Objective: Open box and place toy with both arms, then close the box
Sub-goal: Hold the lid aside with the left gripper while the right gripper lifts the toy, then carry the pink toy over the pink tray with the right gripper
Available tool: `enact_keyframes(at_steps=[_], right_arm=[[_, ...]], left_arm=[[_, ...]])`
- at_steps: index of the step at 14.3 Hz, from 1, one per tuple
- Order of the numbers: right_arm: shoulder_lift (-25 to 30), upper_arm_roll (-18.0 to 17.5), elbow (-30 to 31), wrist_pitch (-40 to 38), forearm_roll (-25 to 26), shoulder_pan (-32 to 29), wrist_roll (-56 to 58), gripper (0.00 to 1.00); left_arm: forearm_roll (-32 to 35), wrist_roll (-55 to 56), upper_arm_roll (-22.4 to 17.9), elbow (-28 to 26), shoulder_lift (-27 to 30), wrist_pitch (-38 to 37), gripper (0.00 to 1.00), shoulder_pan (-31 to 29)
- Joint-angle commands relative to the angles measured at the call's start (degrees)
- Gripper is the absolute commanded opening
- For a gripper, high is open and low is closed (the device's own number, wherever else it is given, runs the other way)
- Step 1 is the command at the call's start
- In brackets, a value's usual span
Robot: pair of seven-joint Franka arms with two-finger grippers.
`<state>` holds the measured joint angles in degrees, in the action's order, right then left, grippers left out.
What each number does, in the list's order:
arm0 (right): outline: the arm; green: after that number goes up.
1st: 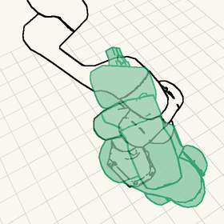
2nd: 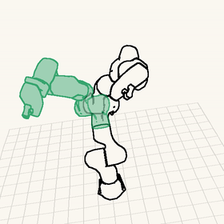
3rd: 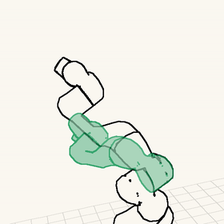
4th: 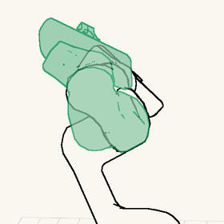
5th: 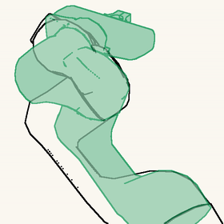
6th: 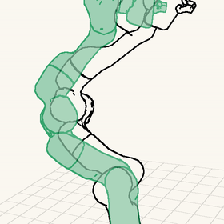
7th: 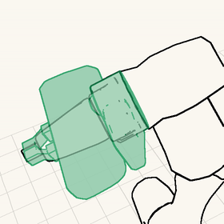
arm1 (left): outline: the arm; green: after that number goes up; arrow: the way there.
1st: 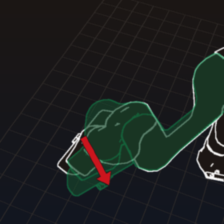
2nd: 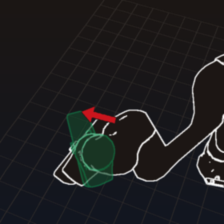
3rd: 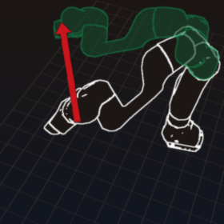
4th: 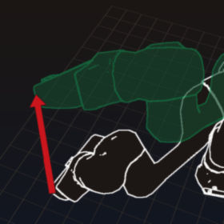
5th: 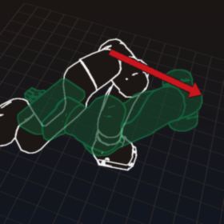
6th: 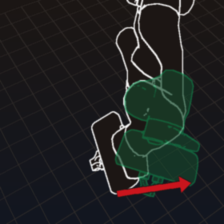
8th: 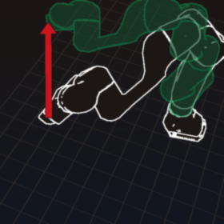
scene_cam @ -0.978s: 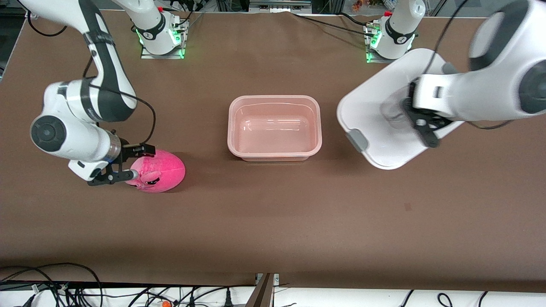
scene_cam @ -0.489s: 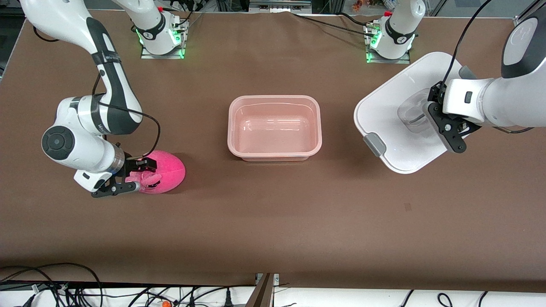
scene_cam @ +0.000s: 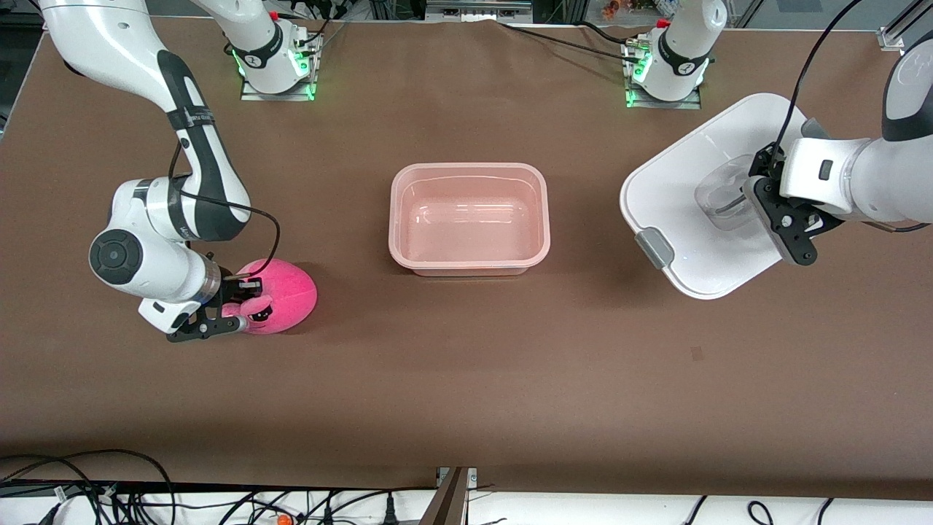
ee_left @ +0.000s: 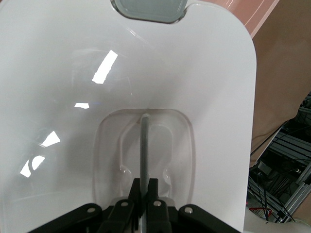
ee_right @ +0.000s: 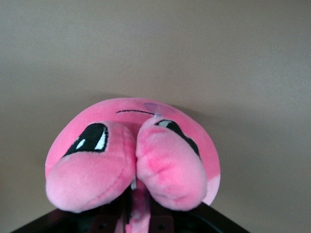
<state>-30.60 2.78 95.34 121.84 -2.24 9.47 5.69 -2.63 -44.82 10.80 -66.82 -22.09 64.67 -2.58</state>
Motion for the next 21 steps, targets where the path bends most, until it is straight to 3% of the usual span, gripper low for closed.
enact_keyframes(at_steps=[1,7,10,12,16,21], right_arm=[[1.0,-0.3,0.4,0.2,-0.6,-0.4,1.8,0.0],[4.7,-0.9,-8.2,-14.3,-0.5,1.2,11.1,0.0],[4.4,-1.5,-18.3,-28.2,0.0,6.0,16.9,0.0],[4.3,-3.5,-21.2,-33.8,-0.2,9.1,22.4,0.0],[4.7,-9.9,-22.9,-34.1,0.6,14.1,27.9,0.0],[3.1,-10.6,-24.4,-30.9,5.2,26.8,26.8,0.0]], left_arm=[[0.9,-1.3,0.5,1.4,-0.2,-1.4,0.0,0.1],[0.6,-1.3,0.5,1.0,-0.1,-1.7,0.0,-0.5],[0.8,-1.4,0.5,1.0,-0.1,-2.6,0.0,-0.4],[0.5,-1.5,0.5,1.0,-0.1,-2.6,0.0,-0.5],[0.3,-1.5,0.5,1.0,-0.1,-2.6,0.0,-0.4],[0.3,-1.5,0.5,0.9,-0.1,-2.6,0.0,-0.3]])
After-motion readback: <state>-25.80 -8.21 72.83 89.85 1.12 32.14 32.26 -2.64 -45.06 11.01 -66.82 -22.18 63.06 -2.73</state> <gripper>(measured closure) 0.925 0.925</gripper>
